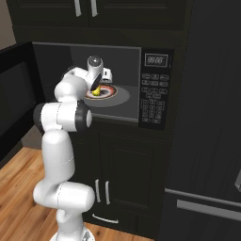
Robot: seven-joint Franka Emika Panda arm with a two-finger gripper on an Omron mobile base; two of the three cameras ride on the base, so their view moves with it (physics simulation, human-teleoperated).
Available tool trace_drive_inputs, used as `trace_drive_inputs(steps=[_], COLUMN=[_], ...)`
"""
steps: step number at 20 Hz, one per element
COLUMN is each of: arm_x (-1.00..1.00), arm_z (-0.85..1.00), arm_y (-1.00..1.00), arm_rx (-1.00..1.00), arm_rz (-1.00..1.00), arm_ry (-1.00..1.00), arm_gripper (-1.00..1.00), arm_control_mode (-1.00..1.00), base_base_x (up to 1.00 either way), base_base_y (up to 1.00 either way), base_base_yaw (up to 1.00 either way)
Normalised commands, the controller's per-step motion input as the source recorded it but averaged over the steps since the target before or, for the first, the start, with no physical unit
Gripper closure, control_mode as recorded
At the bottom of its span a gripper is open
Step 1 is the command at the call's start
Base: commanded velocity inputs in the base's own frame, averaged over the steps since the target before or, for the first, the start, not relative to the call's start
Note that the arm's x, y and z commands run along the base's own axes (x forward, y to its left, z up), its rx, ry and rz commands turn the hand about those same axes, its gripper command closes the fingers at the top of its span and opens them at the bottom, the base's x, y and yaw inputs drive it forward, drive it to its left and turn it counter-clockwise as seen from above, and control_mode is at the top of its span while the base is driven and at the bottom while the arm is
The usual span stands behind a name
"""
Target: Pick the corn from the counter and place it in the microwave. Then turn on the microwave.
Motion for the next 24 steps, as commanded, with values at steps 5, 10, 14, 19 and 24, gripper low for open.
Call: trace_drive_inputs(steps=[5, 10, 14, 19, 24], arm_x=[0.0, 0.0, 0.0, 0.0, 0.0], arm_z=[-0.11, -0.13, -0.11, -0.11, -0.09], arm_y=[0.0, 0.0, 0.0, 0.0, 0.0], arm_rx=[0.0, 0.0, 0.0, 0.0, 0.0], arm_rz=[0.0, 0.0, 0.0, 0.0, 0.0], arm_ry=[0.0, 0.0, 0.0, 0.0, 0.0], arm_gripper=[1.0, 1.0, -1.0, -1.0, -1.0], arm_control_mode=[-1.0, -1.0, -1.0, -1.0, -1.0], base_base_x=[0.0, 0.0, 0.0, 0.0, 0.0], base_base_y=[0.0, 0.0, 0.0, 0.0, 0.0], base_base_yaw=[0.0, 0.0, 0.0, 0.0, 0.0])
